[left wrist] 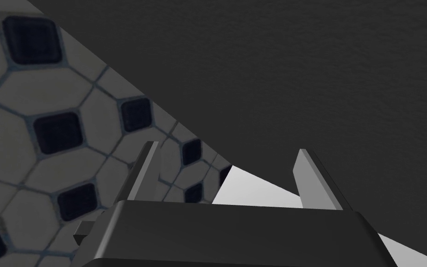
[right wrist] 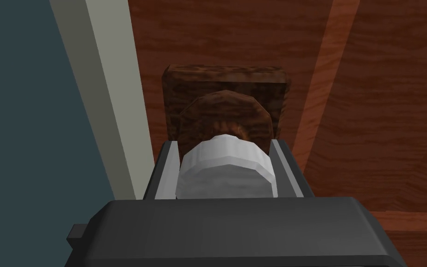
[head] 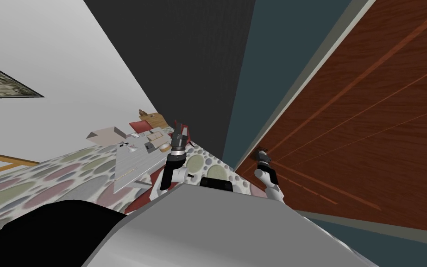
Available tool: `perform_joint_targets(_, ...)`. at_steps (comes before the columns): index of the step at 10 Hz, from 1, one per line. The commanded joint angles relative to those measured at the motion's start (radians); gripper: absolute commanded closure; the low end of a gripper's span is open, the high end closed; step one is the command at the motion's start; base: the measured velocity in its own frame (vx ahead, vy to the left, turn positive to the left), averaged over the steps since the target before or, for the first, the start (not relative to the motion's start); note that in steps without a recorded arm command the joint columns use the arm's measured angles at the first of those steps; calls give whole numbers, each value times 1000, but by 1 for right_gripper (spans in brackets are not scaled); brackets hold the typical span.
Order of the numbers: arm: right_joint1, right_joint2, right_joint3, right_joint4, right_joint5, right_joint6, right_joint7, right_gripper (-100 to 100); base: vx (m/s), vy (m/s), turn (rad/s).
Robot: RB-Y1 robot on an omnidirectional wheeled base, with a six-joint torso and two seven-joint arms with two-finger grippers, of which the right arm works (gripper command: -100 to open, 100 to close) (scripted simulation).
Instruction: Pull the door open
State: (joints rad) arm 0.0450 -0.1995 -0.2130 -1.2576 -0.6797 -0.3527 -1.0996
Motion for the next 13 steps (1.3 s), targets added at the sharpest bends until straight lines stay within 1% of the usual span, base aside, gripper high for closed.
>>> perform_joint_targets(1, 9, -6, 17, -2, 0, 3, -16, 100, -216, -11, 109)
perform_joint_targets(3, 17, -20, 35, -9, 0, 4, -36, 100, -217, -12, 114)
perform_joint_targets(5, 29, -41, 62, -19, 0, 5, -67, 100, -249, -12, 160)
perform_joint_targets(8, 41, -62, 89, -29, 0, 6, -98, 100, -254, -28, 128)
perform_joint_targets(9, 39, -59, 83, -23, 1, 4, -90, 100, -111, -18, 36)
perform_joint_targets(10, 50, -70, 102, -30, 1, 4, -104, 100, -174, 4, 98)
perform_joint_targets(12, 59, -83, 118, -38, 1, 1, -118, 100, -245, -50, 156)
perform_joint_targets(13, 67, -94, 132, -46, 1, -2, -130, 100, -214, -73, 155)
